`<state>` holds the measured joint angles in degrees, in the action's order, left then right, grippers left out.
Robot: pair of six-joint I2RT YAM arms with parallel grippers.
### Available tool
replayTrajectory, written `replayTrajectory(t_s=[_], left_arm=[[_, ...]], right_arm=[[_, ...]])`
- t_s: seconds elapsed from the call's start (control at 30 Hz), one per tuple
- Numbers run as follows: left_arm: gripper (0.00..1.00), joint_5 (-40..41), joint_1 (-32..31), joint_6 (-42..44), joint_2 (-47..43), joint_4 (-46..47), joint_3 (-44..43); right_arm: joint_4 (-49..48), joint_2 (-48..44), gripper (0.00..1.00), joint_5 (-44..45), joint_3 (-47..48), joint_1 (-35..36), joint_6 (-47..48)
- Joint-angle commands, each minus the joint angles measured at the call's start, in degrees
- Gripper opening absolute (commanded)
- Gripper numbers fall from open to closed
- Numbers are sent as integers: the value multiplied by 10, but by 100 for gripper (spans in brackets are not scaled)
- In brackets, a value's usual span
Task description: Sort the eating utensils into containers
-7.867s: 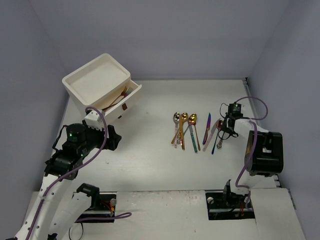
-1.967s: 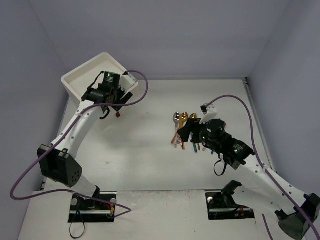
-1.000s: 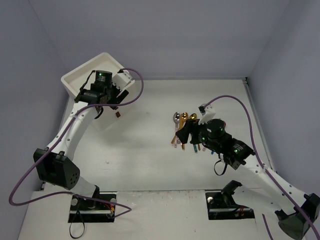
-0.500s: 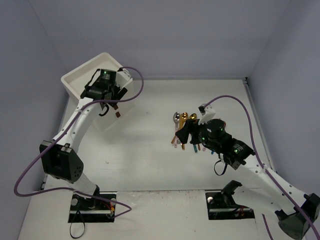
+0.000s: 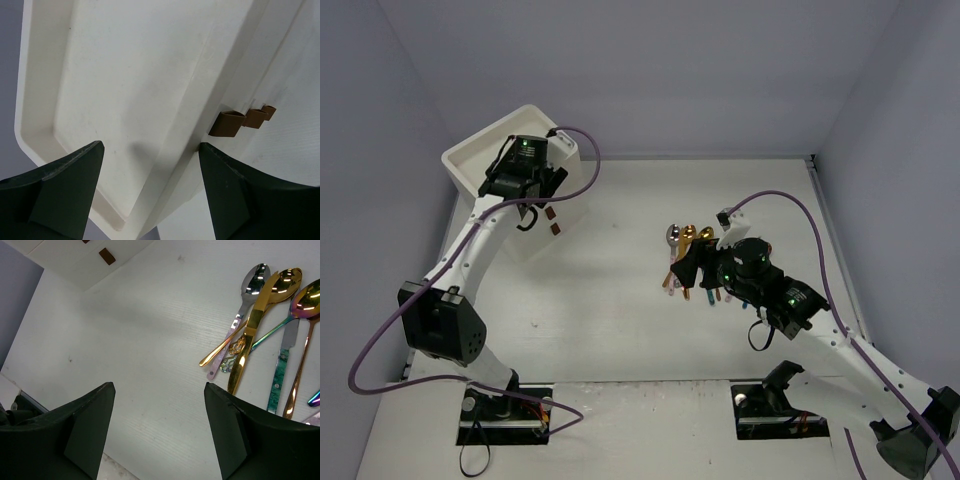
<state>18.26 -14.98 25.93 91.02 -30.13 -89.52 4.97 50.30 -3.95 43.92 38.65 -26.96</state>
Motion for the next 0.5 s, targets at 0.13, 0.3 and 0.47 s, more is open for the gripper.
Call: replayTrajectory(t_s=[0.13,0.3,0.47], left_arm=[[73,17,-7,-58,-95,42,-42],[90,76,-113,-125,-184,39,-7],[92,172,-207,-268,-247,40,106]], right_arm=[[-37,-9,70,-14,10,-2,6],[-36,-16,71,-10,9,-2,16],[-36,-19,72,-5,9,-2,20]])
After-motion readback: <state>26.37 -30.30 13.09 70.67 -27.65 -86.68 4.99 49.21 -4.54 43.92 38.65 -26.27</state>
